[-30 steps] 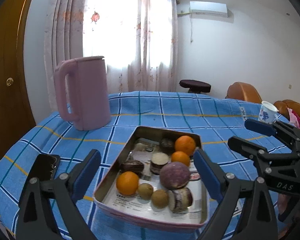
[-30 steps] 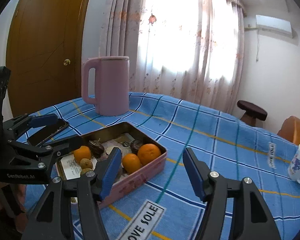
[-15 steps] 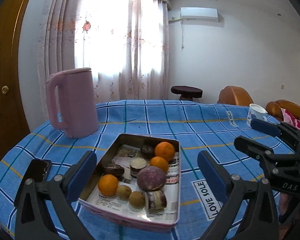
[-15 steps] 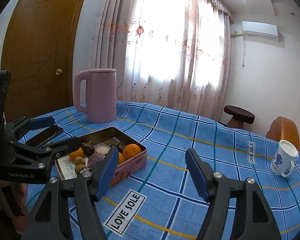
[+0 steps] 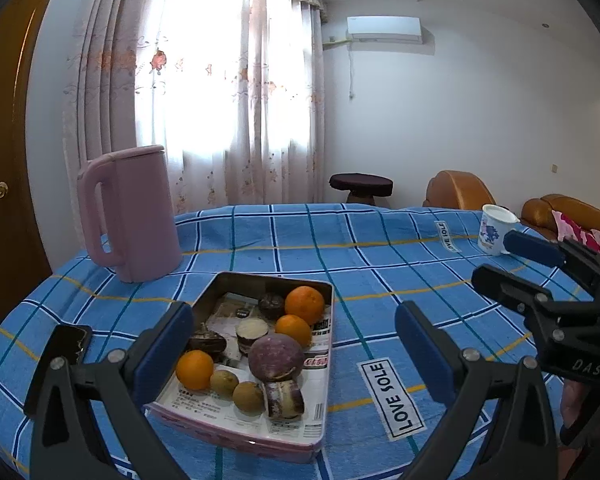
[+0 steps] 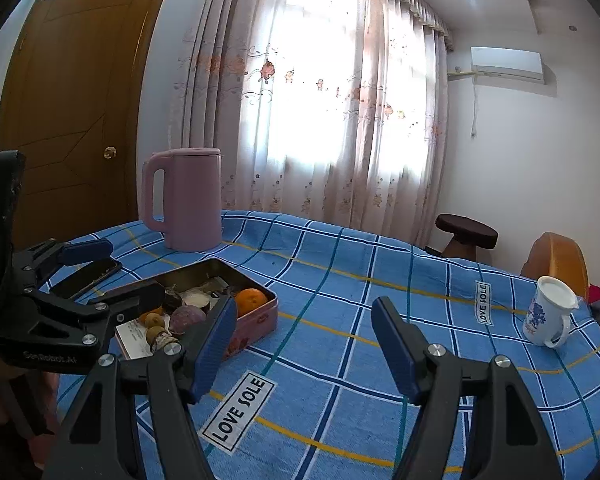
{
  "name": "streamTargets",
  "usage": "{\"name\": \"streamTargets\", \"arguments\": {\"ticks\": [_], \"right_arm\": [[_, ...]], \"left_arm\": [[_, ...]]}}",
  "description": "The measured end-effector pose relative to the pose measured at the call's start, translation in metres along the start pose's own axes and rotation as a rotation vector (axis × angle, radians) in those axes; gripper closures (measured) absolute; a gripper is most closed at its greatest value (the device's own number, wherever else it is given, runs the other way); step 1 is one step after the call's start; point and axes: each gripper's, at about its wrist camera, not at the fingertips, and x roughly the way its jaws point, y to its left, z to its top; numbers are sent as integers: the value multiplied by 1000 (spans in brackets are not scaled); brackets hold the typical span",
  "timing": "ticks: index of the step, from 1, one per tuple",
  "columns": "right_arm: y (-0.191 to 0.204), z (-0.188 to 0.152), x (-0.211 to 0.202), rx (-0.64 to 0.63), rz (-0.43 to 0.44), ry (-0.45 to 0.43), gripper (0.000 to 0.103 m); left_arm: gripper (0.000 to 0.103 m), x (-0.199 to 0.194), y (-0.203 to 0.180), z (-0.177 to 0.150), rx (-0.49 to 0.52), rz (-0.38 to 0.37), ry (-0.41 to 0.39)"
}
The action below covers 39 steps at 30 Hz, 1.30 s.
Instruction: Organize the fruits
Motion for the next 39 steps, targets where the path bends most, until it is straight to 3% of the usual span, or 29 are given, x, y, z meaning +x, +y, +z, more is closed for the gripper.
{"name": "streamTargets", "arguments": {"ticks": [32,39], "right_arm": [[-22,-9,-20,3,-69,-19,31],[-25,-17,-17,9,-75,1,31]], "left_arm": [[0,-3,-23,8,18,19,-20],[0,-2,-26,5,20,-6,-12]]}}
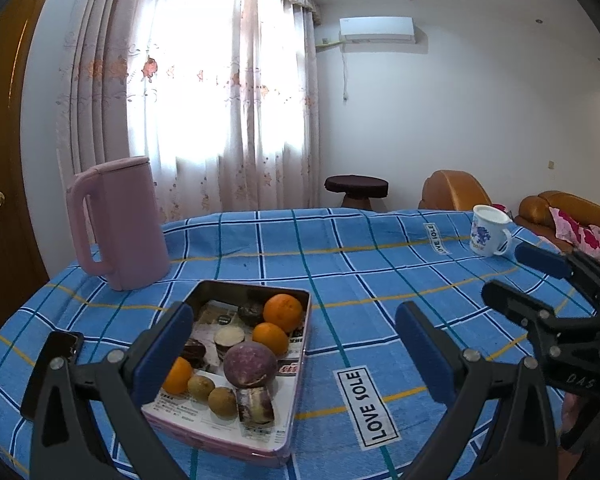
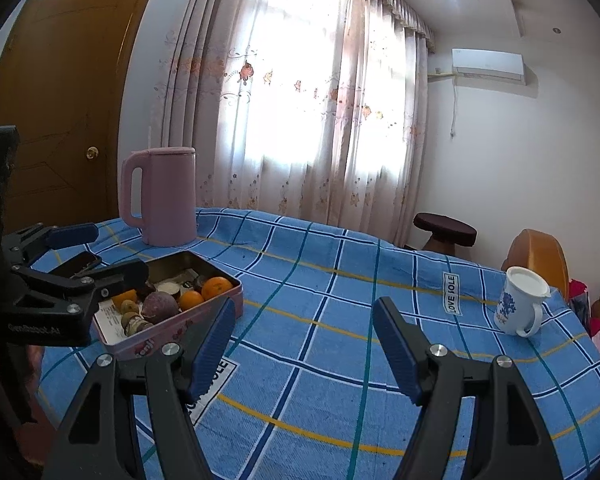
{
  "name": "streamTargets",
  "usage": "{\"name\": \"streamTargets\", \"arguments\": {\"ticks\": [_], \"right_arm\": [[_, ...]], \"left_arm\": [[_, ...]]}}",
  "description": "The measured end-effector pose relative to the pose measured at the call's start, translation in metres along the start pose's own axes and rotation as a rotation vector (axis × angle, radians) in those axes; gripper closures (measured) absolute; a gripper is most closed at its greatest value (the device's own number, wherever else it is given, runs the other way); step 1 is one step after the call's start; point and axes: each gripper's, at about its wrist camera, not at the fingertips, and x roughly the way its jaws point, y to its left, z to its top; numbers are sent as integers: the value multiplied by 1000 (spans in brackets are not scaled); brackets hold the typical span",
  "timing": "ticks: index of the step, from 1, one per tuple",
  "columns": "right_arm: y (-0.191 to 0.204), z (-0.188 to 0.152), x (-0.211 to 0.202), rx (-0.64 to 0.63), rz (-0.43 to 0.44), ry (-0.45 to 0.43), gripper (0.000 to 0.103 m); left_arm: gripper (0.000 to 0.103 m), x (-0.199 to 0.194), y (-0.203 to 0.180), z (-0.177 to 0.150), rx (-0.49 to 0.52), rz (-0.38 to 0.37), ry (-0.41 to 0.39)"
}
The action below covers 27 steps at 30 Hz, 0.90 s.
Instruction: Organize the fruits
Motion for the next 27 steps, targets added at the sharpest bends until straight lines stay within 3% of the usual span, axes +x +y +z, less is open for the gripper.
{"name": "streamTargets", "arguments": {"ticks": [5,15,20,25,27], "right_arm": [[-13,-7,3,12,-28,26,31],[-95,-34,6,148,-182,136,26],[-90,-39,5,109,-186,147,26],[-77,-41,9,72,-172,154,26],[-73,-40,11,63,-177,156,26]], "left_arm": [[0,-1,-4,0,17,-7,-2],[0,3,-7,-4,14,13,7],[0,6,-7,-5,-13,9,23],[0,6,-7,-4,4,88,21],[0,4,-4,-6,-4,45,15]]}}
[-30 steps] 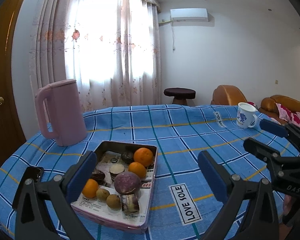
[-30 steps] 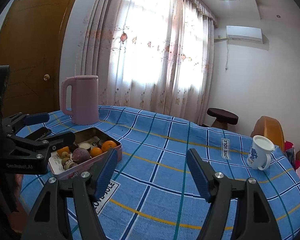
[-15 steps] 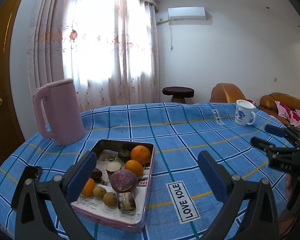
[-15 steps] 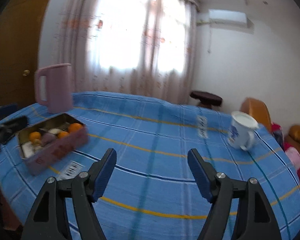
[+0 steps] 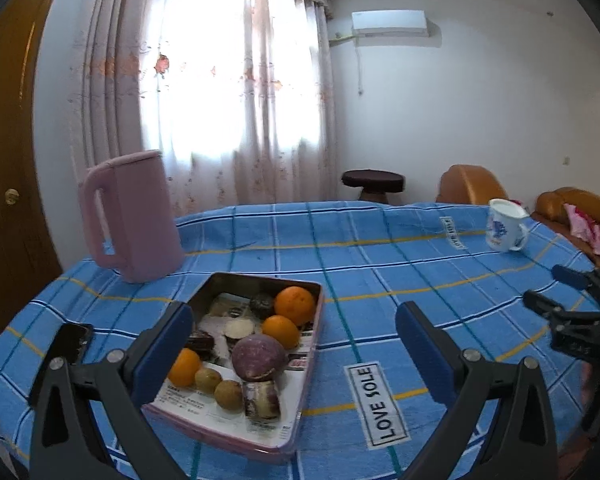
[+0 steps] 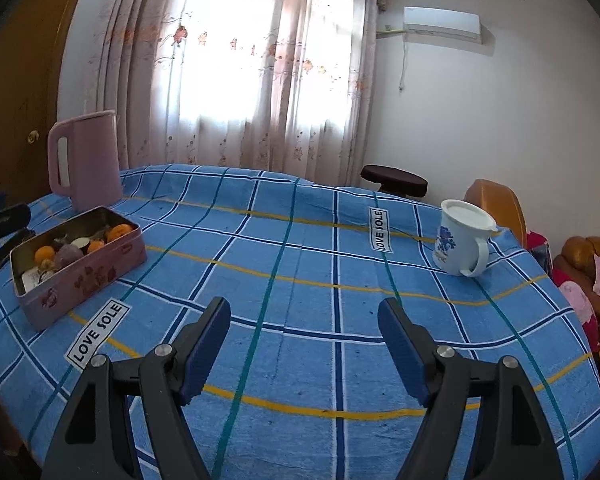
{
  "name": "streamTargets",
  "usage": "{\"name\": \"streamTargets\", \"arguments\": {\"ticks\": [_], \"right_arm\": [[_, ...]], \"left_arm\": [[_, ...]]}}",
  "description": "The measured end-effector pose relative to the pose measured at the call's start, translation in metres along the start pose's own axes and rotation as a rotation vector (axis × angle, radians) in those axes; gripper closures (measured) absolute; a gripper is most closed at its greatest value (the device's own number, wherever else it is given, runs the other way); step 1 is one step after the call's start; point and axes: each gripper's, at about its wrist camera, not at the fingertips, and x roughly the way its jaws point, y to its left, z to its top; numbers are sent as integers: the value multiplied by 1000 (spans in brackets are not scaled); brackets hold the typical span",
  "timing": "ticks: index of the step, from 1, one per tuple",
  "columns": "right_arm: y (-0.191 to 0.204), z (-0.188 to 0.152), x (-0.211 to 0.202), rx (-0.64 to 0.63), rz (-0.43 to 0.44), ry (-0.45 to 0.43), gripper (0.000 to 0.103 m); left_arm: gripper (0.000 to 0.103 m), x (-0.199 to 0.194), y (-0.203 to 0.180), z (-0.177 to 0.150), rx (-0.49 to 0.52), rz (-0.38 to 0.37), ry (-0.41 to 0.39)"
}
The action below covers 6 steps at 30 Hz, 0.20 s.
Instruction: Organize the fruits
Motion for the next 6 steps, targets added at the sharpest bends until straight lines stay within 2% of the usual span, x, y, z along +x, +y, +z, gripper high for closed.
{"name": "streamTargets", "arguments": {"ticks": [2,6], "right_arm": [[2,-1,1,-2,7,4,26],[1,-2,2,-3,1,7,26]], "left_arm": [[0,-1,3,-1,-16,-30,-4],[0,0,3,-1,-11,-32,0]]}}
